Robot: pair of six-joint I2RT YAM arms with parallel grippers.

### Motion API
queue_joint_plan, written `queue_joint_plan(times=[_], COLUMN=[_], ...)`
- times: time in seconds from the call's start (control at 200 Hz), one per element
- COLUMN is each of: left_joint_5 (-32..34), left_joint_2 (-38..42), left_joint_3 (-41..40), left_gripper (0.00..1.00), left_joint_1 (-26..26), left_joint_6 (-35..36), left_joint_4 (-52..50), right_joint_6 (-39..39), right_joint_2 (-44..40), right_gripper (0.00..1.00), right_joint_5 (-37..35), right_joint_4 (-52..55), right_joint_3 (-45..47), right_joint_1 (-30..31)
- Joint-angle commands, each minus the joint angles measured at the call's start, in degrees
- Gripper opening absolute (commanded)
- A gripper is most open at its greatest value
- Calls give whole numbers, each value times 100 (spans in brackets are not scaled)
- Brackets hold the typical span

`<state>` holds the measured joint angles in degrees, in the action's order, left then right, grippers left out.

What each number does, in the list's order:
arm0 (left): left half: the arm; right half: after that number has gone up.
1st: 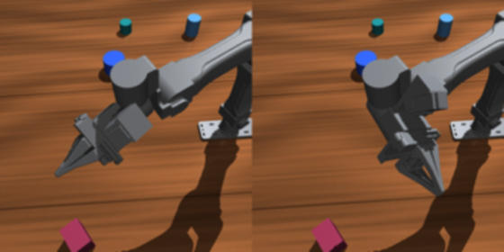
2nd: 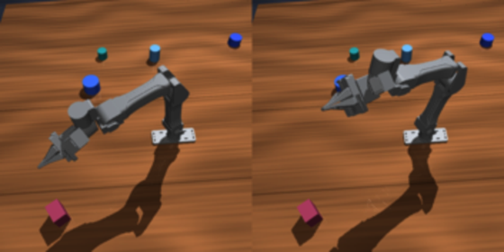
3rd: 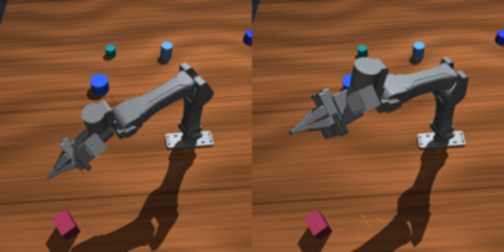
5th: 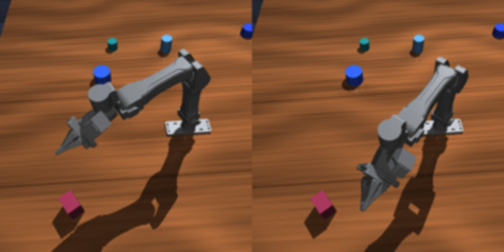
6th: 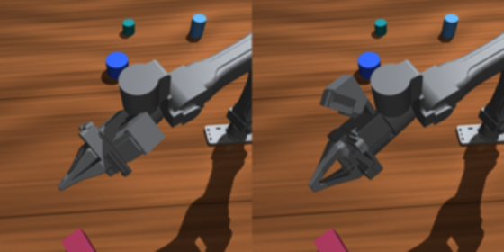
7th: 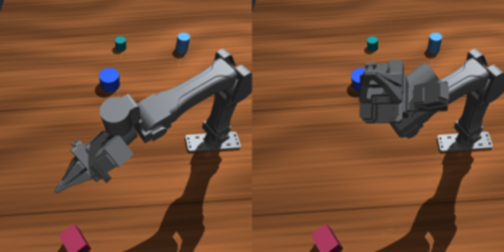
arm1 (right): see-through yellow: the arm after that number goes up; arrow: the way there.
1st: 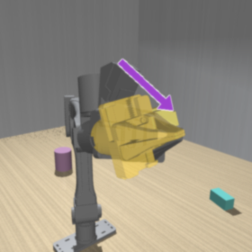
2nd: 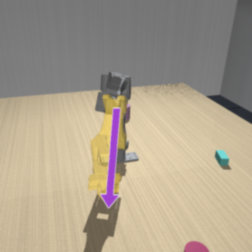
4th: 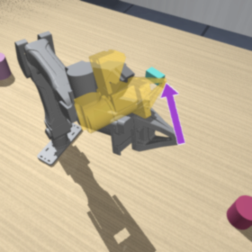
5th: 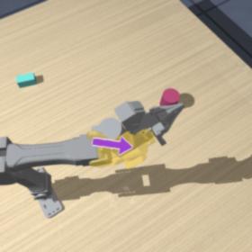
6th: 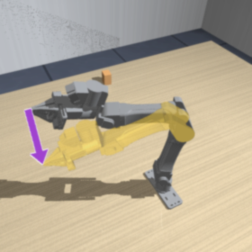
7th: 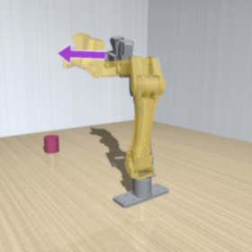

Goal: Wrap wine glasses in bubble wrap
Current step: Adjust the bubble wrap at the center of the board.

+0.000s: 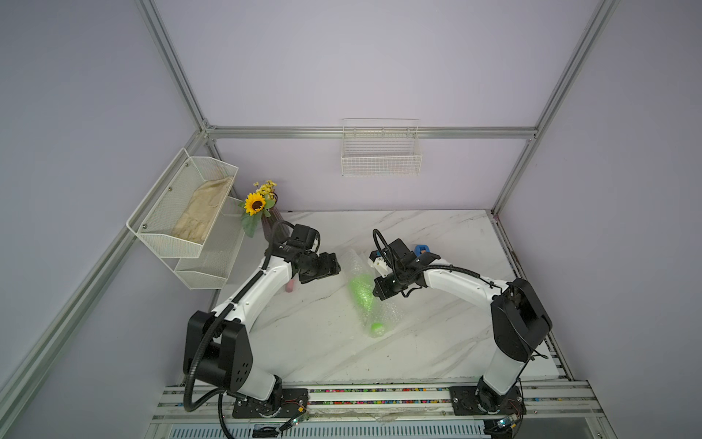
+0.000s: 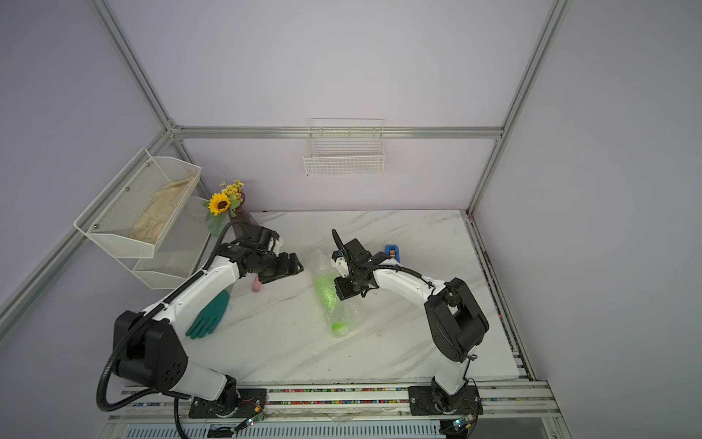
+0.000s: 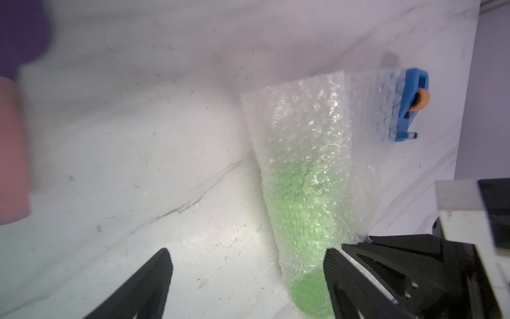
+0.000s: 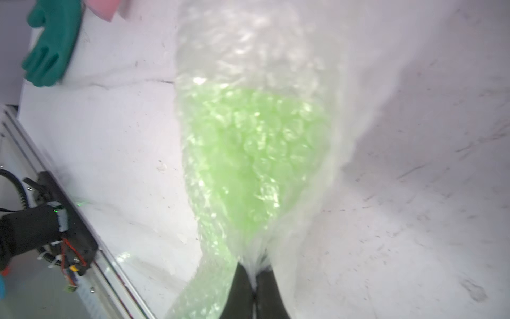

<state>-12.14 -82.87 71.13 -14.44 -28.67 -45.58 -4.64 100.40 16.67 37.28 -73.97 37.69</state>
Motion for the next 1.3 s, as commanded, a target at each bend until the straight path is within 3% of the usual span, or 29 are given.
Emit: queue_joint_plan(times=[0.0,0.21,0.405,0.63,0.825,1.01,1.29], left_joint_5=[198,-56,-299,-2109,-3325,-3257,-3737], left_joint_2=[499,613,493,-9,-40,392,615], left_joint_3=[347,818,1058,1094,623,-133,-1090], left_gripper=[83,79,79,77,79,86,84], left_joint_1=[98,116,116,82,-309,-1091,-1147], left_joint_6=[771,1917,2400,3263,4880,6645,6788], left_joint_4=[-144,-102,103,313,313,352,717], right_joint_6=[1762,3970,5283,6223,6607,6584,6508], right_joint_2=[-493,-675,-745,-1078,-1447,-1687,-1885], right_gripper=[0,0,0,0,0,0,0], right_joint_5=[-510,-484,-801,-1368,-1360,-761,-272], right_joint_4=[424,601,589,84,-290,-402,-472], right_joint_3=[-68,-34,-46,449,946,1124,1323], right_joint_1=[100,207,371,672,755,743,582])
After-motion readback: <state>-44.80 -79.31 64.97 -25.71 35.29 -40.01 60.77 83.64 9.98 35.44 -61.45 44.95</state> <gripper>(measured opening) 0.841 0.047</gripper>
